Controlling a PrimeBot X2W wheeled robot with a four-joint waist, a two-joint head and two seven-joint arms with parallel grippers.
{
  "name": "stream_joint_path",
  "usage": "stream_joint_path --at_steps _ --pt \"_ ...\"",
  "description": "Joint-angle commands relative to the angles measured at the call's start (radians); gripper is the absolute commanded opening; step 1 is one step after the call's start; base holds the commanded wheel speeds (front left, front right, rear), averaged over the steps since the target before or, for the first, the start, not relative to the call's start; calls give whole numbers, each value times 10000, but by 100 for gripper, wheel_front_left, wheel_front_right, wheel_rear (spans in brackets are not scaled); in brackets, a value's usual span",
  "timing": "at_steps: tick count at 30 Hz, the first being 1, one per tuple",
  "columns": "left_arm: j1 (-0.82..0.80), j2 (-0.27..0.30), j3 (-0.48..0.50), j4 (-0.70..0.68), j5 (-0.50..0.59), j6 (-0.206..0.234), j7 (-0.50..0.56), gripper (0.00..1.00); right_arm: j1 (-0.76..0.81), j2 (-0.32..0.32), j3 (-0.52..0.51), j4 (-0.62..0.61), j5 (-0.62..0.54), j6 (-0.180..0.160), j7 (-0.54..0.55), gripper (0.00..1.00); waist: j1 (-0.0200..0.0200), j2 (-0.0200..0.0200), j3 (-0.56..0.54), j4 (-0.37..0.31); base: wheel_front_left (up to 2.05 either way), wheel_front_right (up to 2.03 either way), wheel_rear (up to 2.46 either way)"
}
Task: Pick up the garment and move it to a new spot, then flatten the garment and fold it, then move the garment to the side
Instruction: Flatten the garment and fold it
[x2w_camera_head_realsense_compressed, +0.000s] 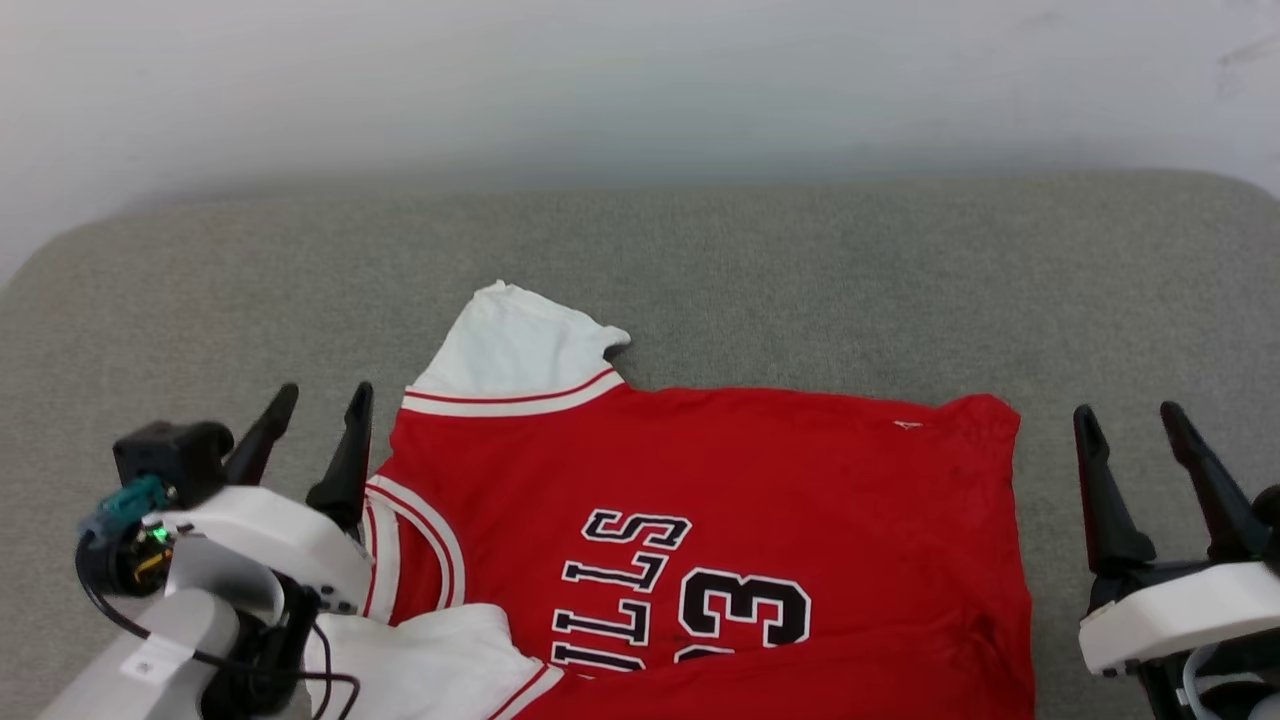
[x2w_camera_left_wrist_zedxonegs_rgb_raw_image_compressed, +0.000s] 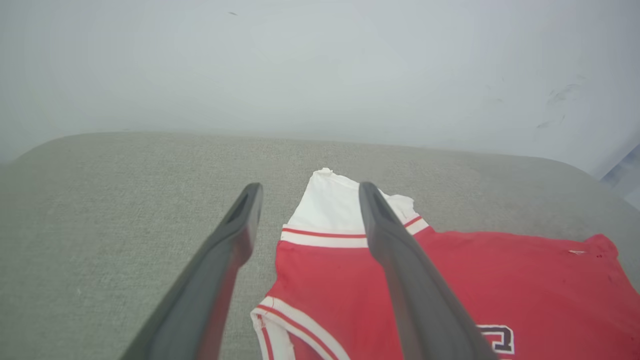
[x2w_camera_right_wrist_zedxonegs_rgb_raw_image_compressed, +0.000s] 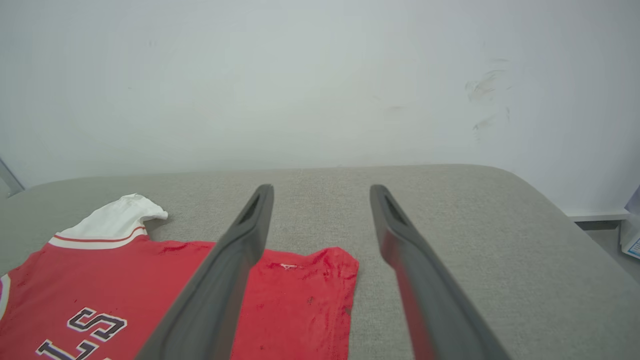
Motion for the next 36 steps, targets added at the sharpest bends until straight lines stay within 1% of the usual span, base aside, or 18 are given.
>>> stream_joint_path --at_steps 1,5,11,15,18,20,24,27,32,35,36 --pt "-319 -11 76 39 73 -77 -46 100 -226 64 -30 -159 -55 -4 17 100 -1 -1 906 -355 0 0 0" --pt "-1433 51 155 391 177 -501 163 100 -689 139 -46 -451 -150 -4 44 100 -1 -1 1831 -651 0 0 0" --pt "-3148 139 125 1307 64 -1445 901 100 -1221 180 80 -371 6 -4 -67 100 -1 -1 2680 -1097 0 0 0" --pt "-4216 347 22 2120 -287 -2205 2046 100 -1449 179 176 -130 249 -4 -213 100 -1 -1 2993 -1426 0 0 0" --pt "-4898 604 -143 2800 -692 -2779 3359 100 -1563 180 229 23 394 -4 -318 100 -1 -1 3166 -1696 0 0 0" --pt "-5394 804 -230 3205 -971 -3035 4360 100 -1594 181 286 114 469 -4 -406 100 -1 -1 3282 -1846 0 0 0" --pt "-6151 1109 -468 3809 -1513 -3264 6290 100 -1656 180 364 266 628 -4 -554 100 -1 -1 3558 -2130 0 0 0" --pt "-6610 1272 -591 4176 -1752 -3334 7349 100 -1731 181 449 374 771 -4 -674 100 -1 -1 3782 -2306 0 0 0" --pt "-6787 1231 -973 4801 -1965 -3361 8723 100 -1742 181 529 591 958 -4 -866 100 -1 -1 4044 -2516 0 0 0" --pt "-6524 1015 -1379 5163 -2030 -3306 9500 100 -1767 182 535 709 1074 -4 -936 100 -1 -1 4134 -2585 0 0 0" --pt "-6425 904 -1509 5245 -2037 -3271 9715 41 -1780 180 533 743 1112 -4 -943 100 -1 -1 4164 -2598 0 0 0"
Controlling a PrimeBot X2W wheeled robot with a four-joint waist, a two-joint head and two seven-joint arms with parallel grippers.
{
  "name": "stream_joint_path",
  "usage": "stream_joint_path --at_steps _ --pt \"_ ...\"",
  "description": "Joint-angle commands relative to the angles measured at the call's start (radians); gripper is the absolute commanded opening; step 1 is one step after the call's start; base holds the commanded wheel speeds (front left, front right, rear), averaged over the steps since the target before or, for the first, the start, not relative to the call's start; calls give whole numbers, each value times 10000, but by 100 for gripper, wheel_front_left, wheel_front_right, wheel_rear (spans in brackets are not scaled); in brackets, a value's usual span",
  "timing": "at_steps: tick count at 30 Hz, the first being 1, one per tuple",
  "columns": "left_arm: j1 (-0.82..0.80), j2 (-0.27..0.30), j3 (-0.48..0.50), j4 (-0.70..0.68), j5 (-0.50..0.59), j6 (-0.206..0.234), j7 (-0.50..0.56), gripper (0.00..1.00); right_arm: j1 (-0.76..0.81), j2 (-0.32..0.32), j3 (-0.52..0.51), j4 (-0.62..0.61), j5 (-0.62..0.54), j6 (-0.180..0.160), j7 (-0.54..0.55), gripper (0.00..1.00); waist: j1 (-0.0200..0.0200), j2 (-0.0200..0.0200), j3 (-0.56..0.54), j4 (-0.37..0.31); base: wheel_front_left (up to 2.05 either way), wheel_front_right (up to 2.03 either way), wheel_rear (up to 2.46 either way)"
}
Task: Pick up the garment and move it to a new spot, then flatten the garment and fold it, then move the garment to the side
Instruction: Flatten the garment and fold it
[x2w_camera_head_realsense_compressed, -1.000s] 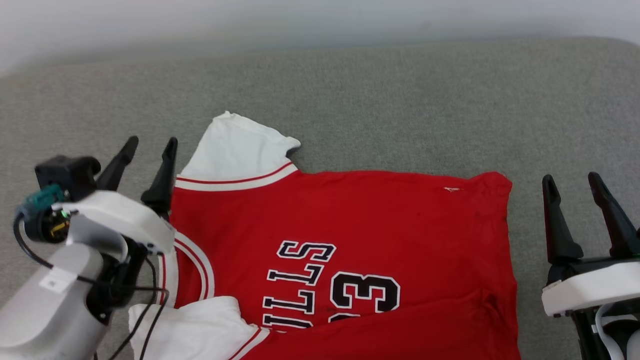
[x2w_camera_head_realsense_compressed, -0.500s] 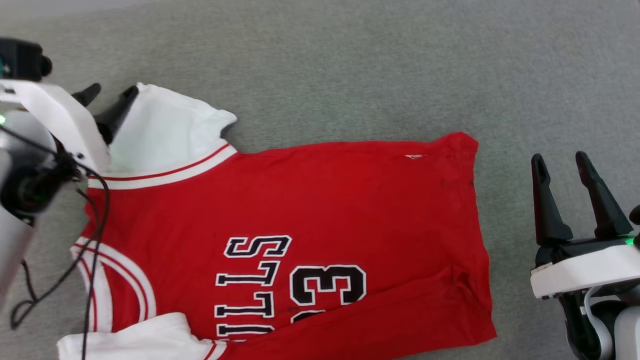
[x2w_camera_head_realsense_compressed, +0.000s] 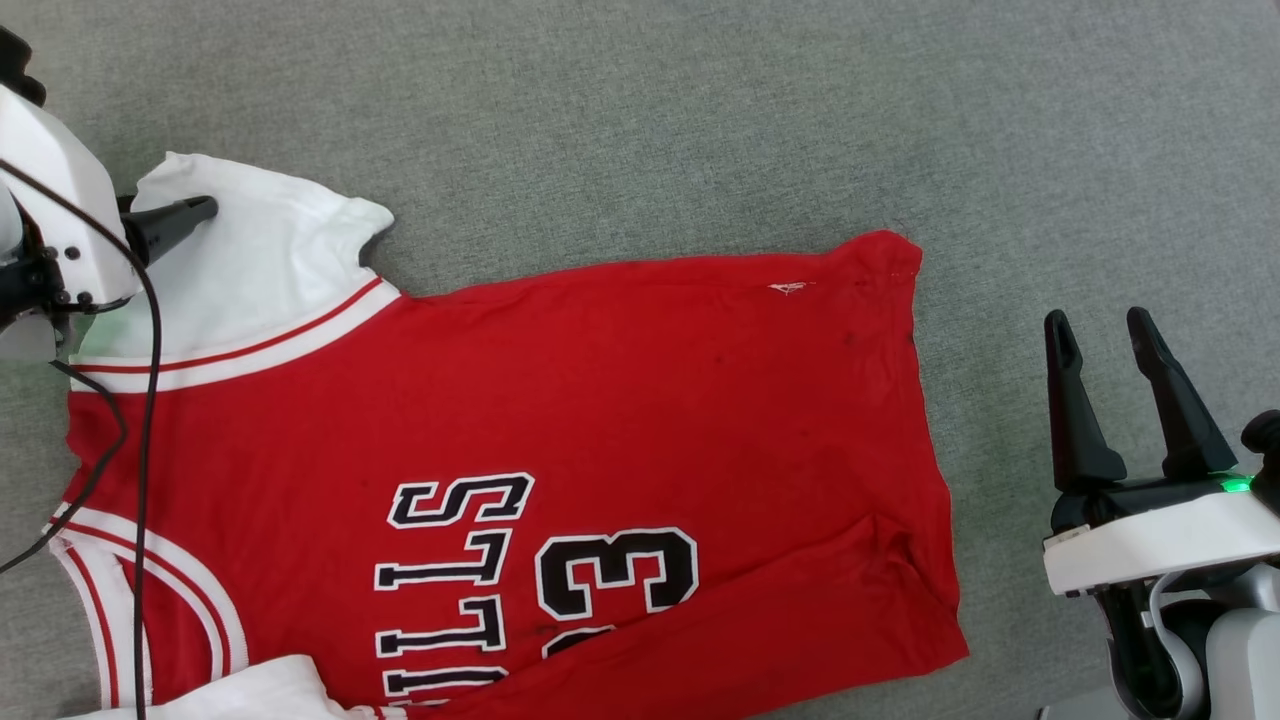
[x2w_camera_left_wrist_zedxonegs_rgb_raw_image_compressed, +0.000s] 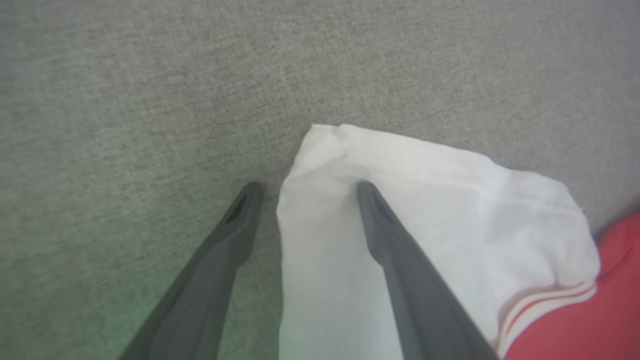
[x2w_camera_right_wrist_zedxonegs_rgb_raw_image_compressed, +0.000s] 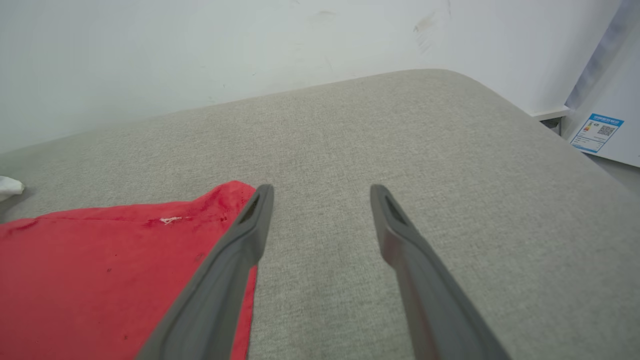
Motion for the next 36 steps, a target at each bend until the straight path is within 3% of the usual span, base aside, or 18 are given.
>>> stream_joint_path --at_steps 1,5,13,17,22,31,36 --pt "759 -501 -602 371 -32 35 599 0 -157 25 8 62 128 -4 -40 100 0 0 65 -38 0 0 0" --pt "842 -890 -797 555 -34 15 694 0 -210 25 -13 192 241 -4 116 100 0 0 100 -22 0 0 0" --pt "242 -902 -627 783 433 -27 -415 0 -576 25 41 834 702 -4 1056 100 0 0 -339 253 0 0 0" --pt "-180 -987 -466 851 834 28 -1446 0 -1264 11 -62 1655 838 -4 2187 100 0 0 -725 605 0 0 0" --pt "-296 -1378 -489 742 1132 30 -2364 0 -2400 -532 -55 2838 993 -4 3866 100 0 0 -1111 1208 0 0 0" --pt "-401 -1760 -637 197 1280 -144 -3143 0 -4054 -1483 751 4316 836 -4 6835 100 0 0 -1104 2224 0 0 0" --pt "-242 -1824 -675 -84 1162 -189 -3434 0 -4162 -1750 1243 5290 701 -3 8762 100 0 0 -1000 2537 0 0 0"
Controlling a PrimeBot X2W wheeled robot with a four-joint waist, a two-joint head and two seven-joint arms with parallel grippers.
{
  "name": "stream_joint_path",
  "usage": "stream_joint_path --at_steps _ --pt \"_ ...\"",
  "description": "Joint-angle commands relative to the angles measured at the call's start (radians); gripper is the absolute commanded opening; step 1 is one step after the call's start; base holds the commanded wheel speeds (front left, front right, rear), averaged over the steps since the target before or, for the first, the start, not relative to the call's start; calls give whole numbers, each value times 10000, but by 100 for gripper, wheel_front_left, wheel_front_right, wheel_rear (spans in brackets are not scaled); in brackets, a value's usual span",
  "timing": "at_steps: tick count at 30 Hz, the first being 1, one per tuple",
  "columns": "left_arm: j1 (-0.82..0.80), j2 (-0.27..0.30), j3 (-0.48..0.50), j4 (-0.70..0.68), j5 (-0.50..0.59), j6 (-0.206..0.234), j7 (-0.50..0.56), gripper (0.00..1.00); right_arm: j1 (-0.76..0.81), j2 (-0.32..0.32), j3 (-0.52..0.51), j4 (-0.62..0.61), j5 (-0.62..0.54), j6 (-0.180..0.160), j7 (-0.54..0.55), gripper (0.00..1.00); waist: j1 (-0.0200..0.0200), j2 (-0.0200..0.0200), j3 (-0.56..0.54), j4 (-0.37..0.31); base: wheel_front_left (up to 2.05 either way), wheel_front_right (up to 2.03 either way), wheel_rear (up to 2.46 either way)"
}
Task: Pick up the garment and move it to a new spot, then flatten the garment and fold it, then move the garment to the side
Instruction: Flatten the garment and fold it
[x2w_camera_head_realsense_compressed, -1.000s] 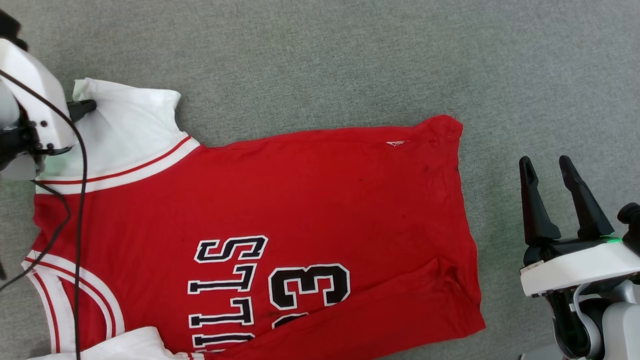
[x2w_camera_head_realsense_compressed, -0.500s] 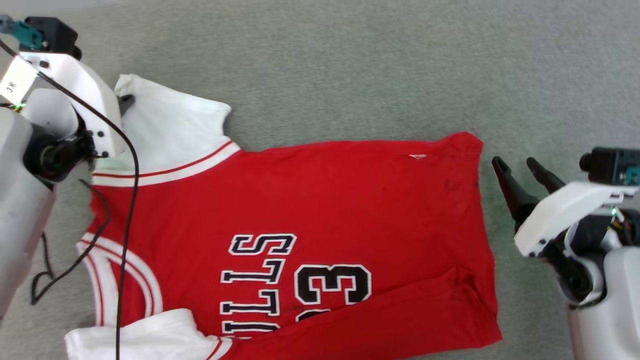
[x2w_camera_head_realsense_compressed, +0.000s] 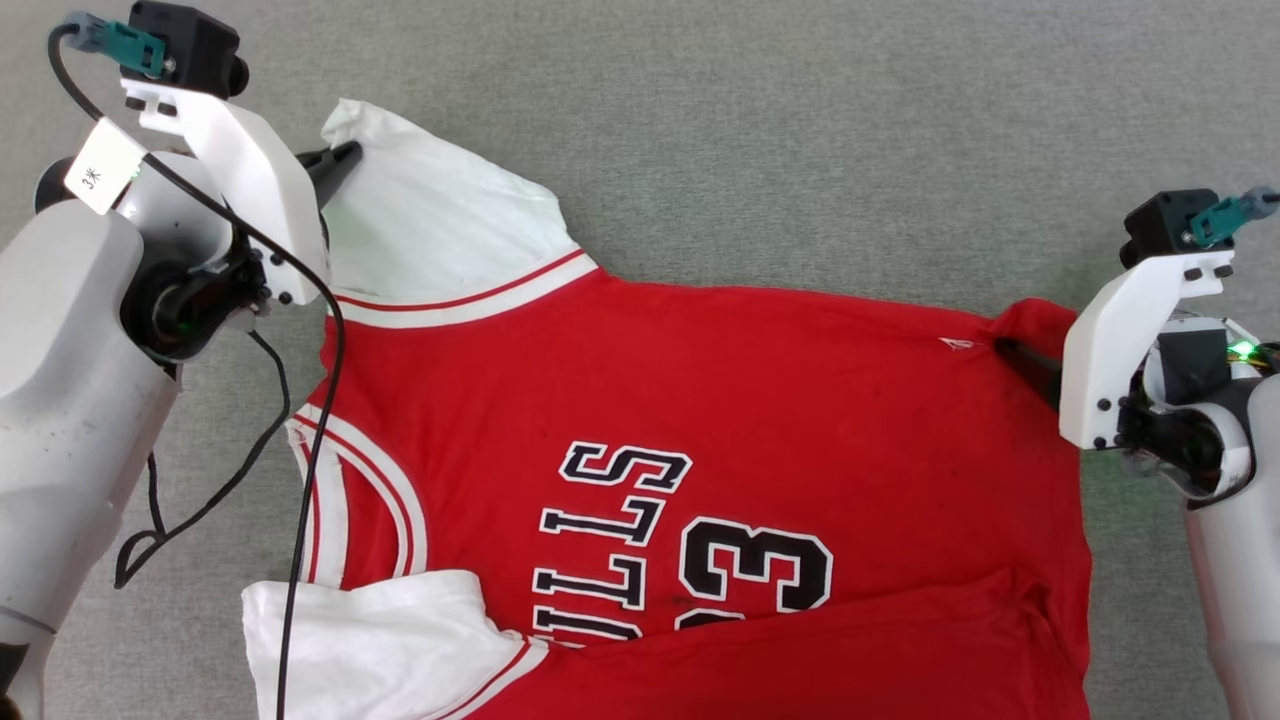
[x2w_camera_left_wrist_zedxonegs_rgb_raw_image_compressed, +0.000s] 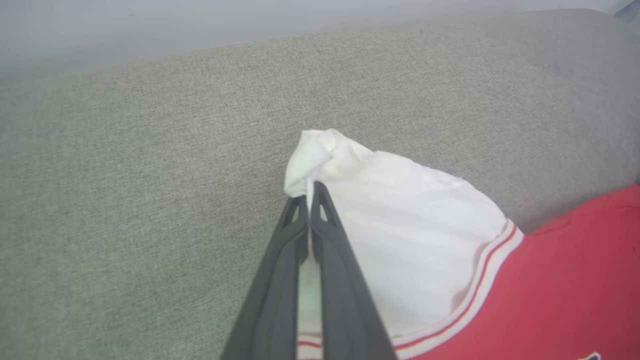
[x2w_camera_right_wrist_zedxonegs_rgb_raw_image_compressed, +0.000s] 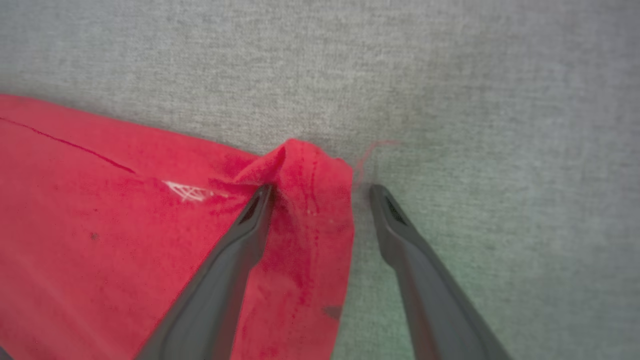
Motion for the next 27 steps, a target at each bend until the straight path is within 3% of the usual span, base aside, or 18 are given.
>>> stream_joint_path --at_steps 1,2,3,4,14,19,27 --pt "89 4 -9 -46 -62 -13 -69 0 275 102 177 408 -41 -1 419 100 -1 0 57 97 0 0 0" --pt "128 -5 -2 -74 -106 -27 -108 0 321 128 212 550 -10 -1 728 100 -1 0 70 126 0 0 0" --pt "159 -8 -1 -104 -149 -38 -147 0 359 134 251 649 -29 -1 934 45 -1 0 79 154 0 0 0" --pt "191 -13 -10 -133 -195 -41 -154 0 358 151 290 689 -46 -1 1046 0 -1 0 88 183 0 0 0" --pt "795 165 62 -543 -515 -72 -1015 0 -229 -57 -615 -647 19 -4 -191 0 -1 0 -461 388 0 0 0" --pt "1763 373 159 -1203 -748 -58 -1638 0 686 -8 -968 -1587 -141 -5 -686 0 -1 0 -1117 568 0 0 0" --pt "4489 778 -22 -2665 -1061 656 -2463 0 3075 499 -1542 -2616 -170 -4 -1170 0 -1 0 -2339 915 0 0 0"
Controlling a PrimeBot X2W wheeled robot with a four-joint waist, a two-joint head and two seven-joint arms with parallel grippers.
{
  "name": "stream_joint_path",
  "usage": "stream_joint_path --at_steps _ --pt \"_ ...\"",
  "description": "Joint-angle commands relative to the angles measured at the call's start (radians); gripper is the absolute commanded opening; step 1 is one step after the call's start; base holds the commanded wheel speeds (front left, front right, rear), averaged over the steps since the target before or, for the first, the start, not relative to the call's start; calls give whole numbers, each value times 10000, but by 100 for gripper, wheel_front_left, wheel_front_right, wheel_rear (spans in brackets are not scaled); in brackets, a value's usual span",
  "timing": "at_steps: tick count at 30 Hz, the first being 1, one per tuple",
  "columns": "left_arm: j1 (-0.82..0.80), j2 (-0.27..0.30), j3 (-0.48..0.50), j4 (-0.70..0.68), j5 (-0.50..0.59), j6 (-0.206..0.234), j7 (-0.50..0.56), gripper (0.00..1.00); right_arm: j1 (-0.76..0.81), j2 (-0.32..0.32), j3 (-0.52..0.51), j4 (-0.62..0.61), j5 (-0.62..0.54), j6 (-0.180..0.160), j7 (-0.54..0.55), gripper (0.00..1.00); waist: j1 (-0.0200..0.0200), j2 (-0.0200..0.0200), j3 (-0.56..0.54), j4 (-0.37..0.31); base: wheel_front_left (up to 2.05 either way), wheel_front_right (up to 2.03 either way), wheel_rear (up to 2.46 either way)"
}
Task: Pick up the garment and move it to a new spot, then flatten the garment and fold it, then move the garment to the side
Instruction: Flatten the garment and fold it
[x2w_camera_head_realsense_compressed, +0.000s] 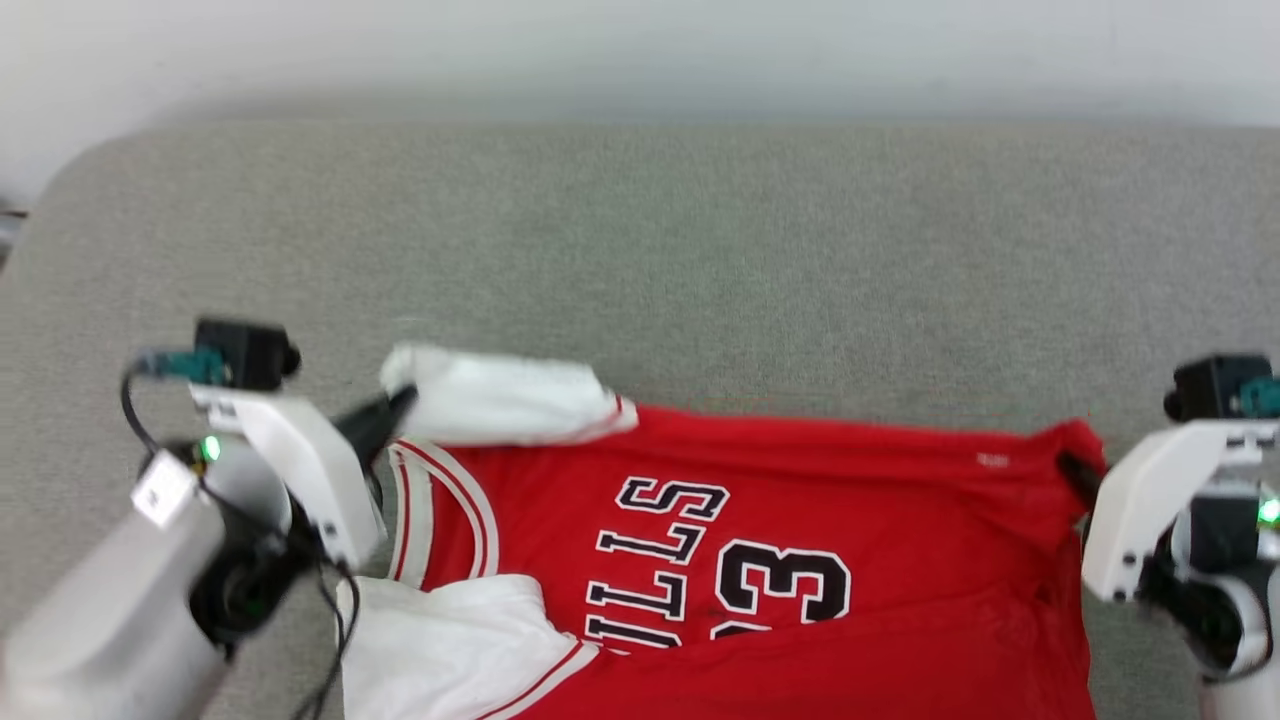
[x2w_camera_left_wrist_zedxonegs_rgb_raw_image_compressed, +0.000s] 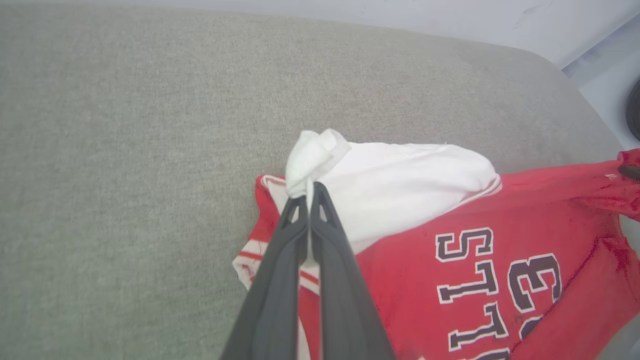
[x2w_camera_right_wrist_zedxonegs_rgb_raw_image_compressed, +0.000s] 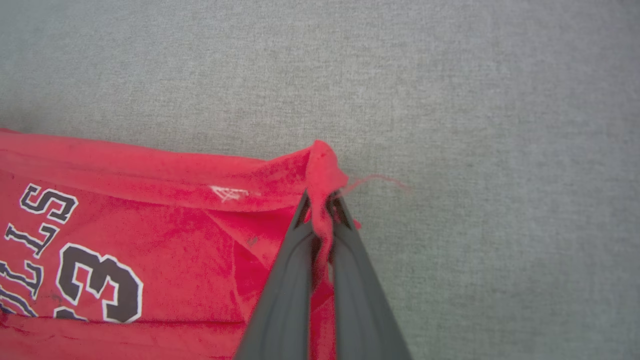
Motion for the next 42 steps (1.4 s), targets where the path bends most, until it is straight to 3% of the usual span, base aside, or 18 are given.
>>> stream_joint_path --at_steps 1,11,17,18,19,20,21,22,23,27,29,36,42 --pt "552 80 -72 -214 -131 183 -95 0 437 112 -99 -116 65 -8 -77 0 1 0 -489 221 0 0 0" --pt "3762 737 1 -1812 -1028 1634 -607 0 2761 711 -522 -432 281 -9 -627 0 1 0 -1265 213 0 0 0" --pt "4769 425 -185 -2170 -1380 1981 -782 0 3531 957 -530 -91 505 -6 -1398 0 1 0 -1450 234 0 0 0" --pt "4839 336 -202 -2150 -1397 1949 -846 0 3636 1004 -519 21 578 -6 -1527 4 1 0 -1472 237 0 0 0" --pt "4887 285 -232 -2086 -1380 1938 -915 0 3719 1028 -478 121 556 -6 -1663 22 1 0 -1500 240 0 0 0" --pt "4940 202 -284 -2014 -1342 1932 -960 0 3757 1059 -438 199 603 -6 -1850 100 1 0 -1518 235 0 0 0" --pt "4977 86 -316 -1953 -1346 1901 -1010 6 3765 1081 -378 241 689 -6 -2045 100 1 0 -1531 227 0 0 0" --pt "4968 -10 -303 -1882 -1298 1861 -1150 59 3772 1075 -316 236 694 -6 -2319 100 1 0 -1549 217 0 0 0" --pt "4936 -45 -323 -1807 -1194 1836 -1278 100 3760 1074 -304 206 723 -6 -2644 100 1 0 -1562 206 0 0 0" --pt "4728 -278 -136 -1588 -745 1604 -2285 100 3671 1031 -67 48 714 -6 -3839 100 1 0 -1638 145 0 0 0" --pt "4588 -392 128 -1621 -191 1654 -3340 100 3513 953 -25 -126 631 -6 -4531 100 1 0 -1728 66 0 0 0" --pt "4610 -725 1037 -2044 877 2016 -3908 100 3397 549 -152 -123 541 -6 -3730 100 1 0 -1887 42 0 0 0" --pt "5155 -1458 2584 -2936 2935 2466 -3929 100 3311 -58 -123 23 446 -6 -2142 100 1 0 -1997 164 0 0 0"
